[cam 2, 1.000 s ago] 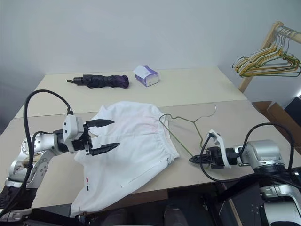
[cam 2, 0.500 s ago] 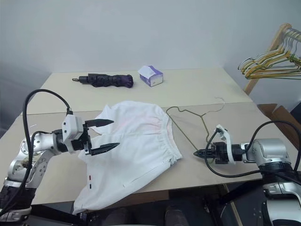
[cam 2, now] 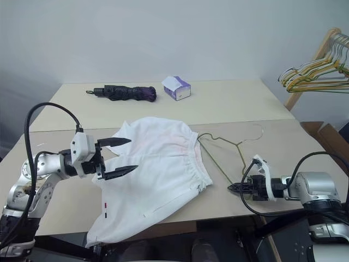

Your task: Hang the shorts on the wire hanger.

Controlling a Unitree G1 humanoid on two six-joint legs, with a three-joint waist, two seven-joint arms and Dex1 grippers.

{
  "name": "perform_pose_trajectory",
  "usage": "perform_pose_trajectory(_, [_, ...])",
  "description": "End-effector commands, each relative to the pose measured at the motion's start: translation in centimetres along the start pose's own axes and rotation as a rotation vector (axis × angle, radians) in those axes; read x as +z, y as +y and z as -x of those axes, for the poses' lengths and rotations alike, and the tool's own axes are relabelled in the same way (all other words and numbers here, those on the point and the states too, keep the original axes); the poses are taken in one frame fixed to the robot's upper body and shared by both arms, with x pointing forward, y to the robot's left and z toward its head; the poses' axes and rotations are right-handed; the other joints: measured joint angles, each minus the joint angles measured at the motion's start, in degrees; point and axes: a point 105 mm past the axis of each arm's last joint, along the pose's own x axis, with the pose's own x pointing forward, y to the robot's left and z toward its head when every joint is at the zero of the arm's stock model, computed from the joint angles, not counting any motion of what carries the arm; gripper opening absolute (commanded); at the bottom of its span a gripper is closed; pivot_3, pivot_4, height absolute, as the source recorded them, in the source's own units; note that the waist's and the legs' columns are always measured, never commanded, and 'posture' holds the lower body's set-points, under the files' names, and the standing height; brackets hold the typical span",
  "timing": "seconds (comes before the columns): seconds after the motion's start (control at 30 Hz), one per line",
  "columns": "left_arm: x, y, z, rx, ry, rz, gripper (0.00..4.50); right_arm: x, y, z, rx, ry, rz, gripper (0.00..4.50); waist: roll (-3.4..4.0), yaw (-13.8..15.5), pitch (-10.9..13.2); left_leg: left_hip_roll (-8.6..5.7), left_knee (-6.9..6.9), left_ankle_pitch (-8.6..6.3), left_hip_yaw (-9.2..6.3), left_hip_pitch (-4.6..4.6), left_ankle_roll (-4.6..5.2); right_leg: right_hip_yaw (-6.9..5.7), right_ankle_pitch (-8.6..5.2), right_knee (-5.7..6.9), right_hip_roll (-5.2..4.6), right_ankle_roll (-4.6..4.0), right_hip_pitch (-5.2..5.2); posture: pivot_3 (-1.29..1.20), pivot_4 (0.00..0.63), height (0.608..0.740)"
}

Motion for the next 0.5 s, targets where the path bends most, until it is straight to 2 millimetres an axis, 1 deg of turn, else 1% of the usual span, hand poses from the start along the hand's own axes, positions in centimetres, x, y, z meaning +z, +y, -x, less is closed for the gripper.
perform_pose_trajectory(0.03, [1.40, -0.10, 0.08, -0.007, -0.041, -0.020, 4.45, 1.33, 1.22, 0.79, 0.042, -0.039, 0.044, 0.00, 0.00, 0.0, 0.0, 0.00, 0.00, 0.00, 0.00, 0.00, 0.00, 0.00, 0.00, -0.01, 0.00, 0.00, 0.00, 0.01, 0.000, 0.740])
perform_pose_trajectory(0.27, [1.57, -0.31, -0.05, -0.019, -0.050, -0.010, 4.45, 0.84, 1.70, 0.64, 0.073, 0.017, 0.052, 0.00, 0.00, 0.0, 0.0, 0.00, 0.00, 0.00, 0.00, 0.00, 0.00, 0.00, -0.01, -0.03, 0.00, -0.01, 0.00, 0.01, 0.000, 0.740])
perform_pose_trajectory(0.37, [1.69, -0.44, -0.20, -0.020, -0.065, 0.013, 4.45, 0.85, 2.10, 0.84, 0.103, 0.039, 0.027, 0.00, 0.00, 0.0, 0.0, 0.00, 0.00, 0.00, 0.00, 0.00, 0.00, 0.00, -0.01, -0.03, 0.00, -0.01, 0.00, 0.01, 0.000, 0.740])
perform_pose_trajectory(0.5, [2.10, -0.69, -0.30, -0.030, -0.095, 0.064, 4.45, 0.75, 1.78, 0.59, 0.095, 0.080, 0.014, 0.00, 0.01, 0.0, 0.0, 0.01, 0.00, 0.00, 0.01, 0.00, 0.00, 0.00, -0.01, -0.03, 0.00, -0.01, -0.01, 0.00, 0.000, 0.740])
